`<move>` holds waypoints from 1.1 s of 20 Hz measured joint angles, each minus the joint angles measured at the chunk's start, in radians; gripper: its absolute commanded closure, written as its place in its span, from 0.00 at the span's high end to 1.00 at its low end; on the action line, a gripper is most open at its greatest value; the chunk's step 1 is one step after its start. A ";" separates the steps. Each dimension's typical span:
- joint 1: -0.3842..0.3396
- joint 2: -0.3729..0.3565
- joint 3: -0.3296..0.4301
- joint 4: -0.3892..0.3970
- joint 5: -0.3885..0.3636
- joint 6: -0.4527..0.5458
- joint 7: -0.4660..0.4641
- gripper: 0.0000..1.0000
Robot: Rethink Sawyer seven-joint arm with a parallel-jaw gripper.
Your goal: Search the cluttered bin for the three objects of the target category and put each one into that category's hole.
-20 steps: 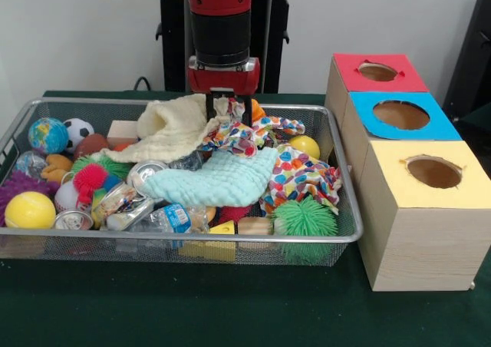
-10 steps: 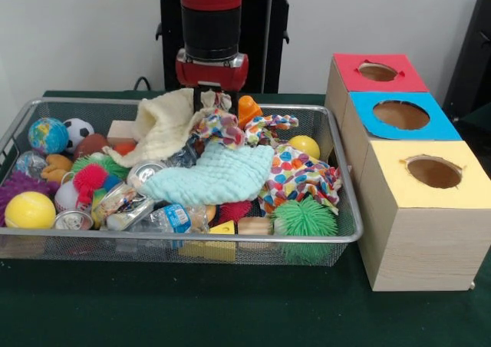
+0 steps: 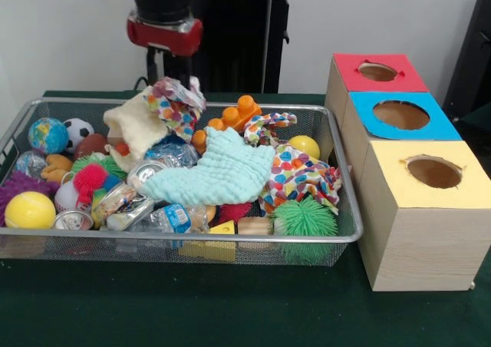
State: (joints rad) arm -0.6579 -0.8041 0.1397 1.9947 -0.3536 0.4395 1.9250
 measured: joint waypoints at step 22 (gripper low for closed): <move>-0.139 -0.076 0.104 0.068 0.028 0.086 0.000 1.00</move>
State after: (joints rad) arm -0.7968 -0.8799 0.2437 2.0625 -0.3254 0.5254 1.9250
